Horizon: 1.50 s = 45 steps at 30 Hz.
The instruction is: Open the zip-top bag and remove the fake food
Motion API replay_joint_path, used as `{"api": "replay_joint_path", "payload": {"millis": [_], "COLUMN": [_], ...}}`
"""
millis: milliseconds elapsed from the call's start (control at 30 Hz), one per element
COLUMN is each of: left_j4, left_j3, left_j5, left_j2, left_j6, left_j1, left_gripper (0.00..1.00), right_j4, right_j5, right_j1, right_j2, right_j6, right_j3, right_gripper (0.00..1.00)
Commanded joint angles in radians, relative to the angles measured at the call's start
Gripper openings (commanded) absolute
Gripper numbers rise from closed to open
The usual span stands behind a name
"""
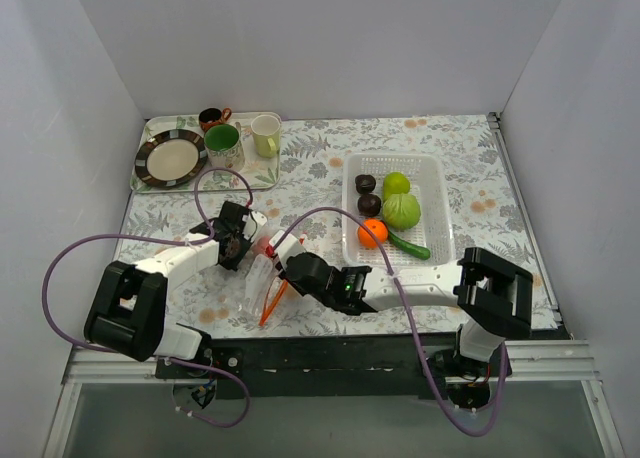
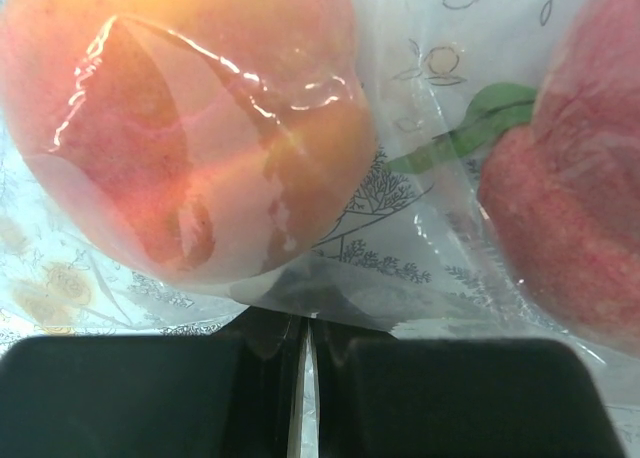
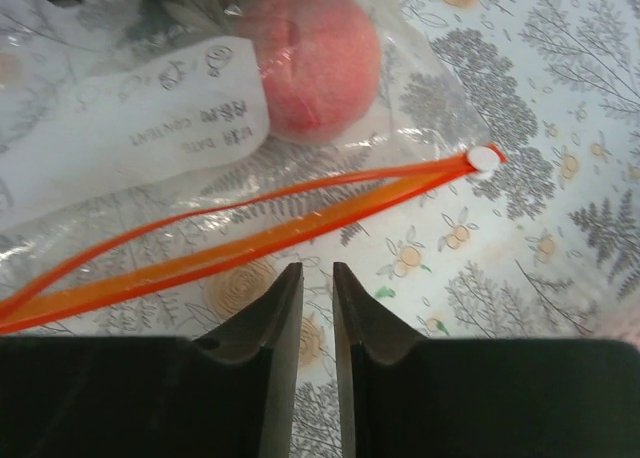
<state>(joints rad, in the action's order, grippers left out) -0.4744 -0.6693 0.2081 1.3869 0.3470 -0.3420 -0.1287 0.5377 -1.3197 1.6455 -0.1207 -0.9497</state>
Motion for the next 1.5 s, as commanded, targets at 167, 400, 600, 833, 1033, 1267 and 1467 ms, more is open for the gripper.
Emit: {"api": "replay_joint_path", "payload": {"millis": [167, 400, 600, 833, 1033, 1267, 1467], "left_j4": [-0.084, -0.271, -0.279, -0.144, -0.07, -0.023, -0.079], "left_j3": [-0.061, -0.242, -0.326, -0.397, -0.486, -0.47, -0.454], "left_j5": [-0.08, -0.206, -0.292, -0.323, -0.362, -0.355, -0.443], "left_j2": [-0.009, -0.069, -0.072, 0.045, 0.159, 0.138, 0.162], "left_j6": [0.024, 0.082, 0.106, 0.132, 0.193, 0.184, 0.182], "left_j1": [0.005, 0.015, 0.078, 0.149, 0.175, 0.235, 0.239], "left_gripper": [0.0, 0.62, 0.98, 0.98, 0.98, 0.69, 0.53], "right_j4": [-0.244, -0.301, -0.347, -0.373, -0.377, -0.385, -0.377], "right_j5": [-0.139, -0.16, -0.173, -0.145, -0.099, -0.111, -0.111], "right_j1": [0.002, 0.011, 0.027, 0.03, 0.03, 0.03, 0.031], "right_j2": [0.125, 0.128, 0.137, 0.151, 0.157, 0.151, 0.157], "right_j6": [0.03, 0.003, 0.0, -0.01, -0.002, -0.004, 0.0], "right_j3": [-0.026, 0.028, 0.052, 0.058, 0.058, 0.077, 0.068], "right_gripper": [0.34, 0.32, 0.32, 0.32, 0.33, 0.34, 0.34]}}
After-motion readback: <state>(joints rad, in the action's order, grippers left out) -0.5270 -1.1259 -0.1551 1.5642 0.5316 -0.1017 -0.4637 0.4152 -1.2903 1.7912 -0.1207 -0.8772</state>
